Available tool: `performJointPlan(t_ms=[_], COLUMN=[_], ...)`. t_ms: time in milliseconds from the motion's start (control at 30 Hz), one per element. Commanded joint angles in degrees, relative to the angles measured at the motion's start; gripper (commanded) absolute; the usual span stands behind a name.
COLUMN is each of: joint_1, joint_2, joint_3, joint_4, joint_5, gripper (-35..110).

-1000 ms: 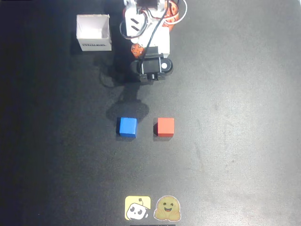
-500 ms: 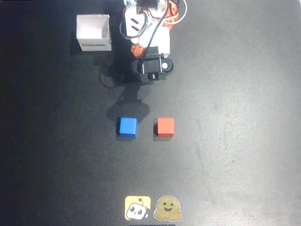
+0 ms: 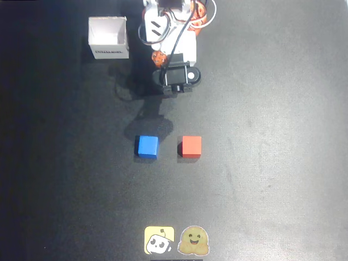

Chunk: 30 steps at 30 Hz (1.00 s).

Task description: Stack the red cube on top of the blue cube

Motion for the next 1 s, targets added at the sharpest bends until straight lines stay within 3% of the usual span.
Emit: performJointPlan(t_ms=[0,200,967], joint_1=[-0.4,-0.4,-2.5], joint_2=[0.0,-7.0,-66.9], joint_3=[-2.9,-8.3,-47.0], joint_4=[0.5,0.1,-7.6], joint_5=[-0.1,-0.1,2.8], gripper=[0,0,0])
